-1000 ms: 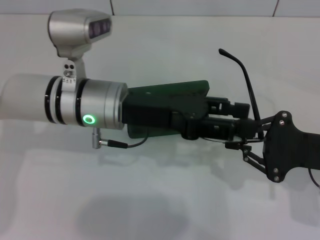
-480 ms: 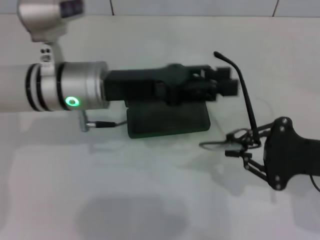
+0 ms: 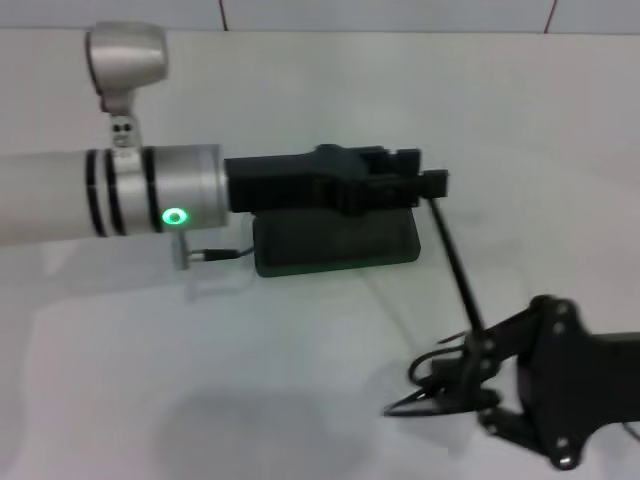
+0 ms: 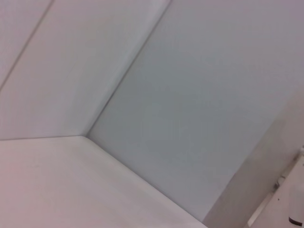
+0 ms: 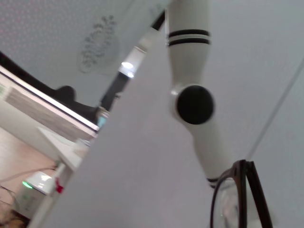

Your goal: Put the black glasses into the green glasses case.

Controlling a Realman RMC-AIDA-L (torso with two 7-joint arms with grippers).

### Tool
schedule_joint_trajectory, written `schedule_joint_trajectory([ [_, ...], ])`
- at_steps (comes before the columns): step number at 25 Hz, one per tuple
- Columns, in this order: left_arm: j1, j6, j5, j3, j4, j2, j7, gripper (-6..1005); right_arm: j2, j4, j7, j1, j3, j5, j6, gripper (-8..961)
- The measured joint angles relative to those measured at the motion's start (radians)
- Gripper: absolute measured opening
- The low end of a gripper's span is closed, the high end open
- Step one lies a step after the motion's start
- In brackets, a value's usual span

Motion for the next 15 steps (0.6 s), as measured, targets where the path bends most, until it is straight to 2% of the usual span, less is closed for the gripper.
schedule_joint_trajectory([
  [5,-0.023,0.023,-0.039,0.000,-0.011,-0.012,0.066,647,0.001,0.093,0.005,0.076,-0.118,0.083,0.090,113],
  [10,-0.023,0.121,-0.070,0.009,-0.017,-0.012,0.123,647,0.001,0.193,0.009,0.119,-0.124,0.152,0.158,112],
  [15,-0.022,0.137,-0.069,0.052,-0.018,-0.009,0.127,646,-0.002,0.204,0.010,0.114,-0.121,0.199,0.199,112],
])
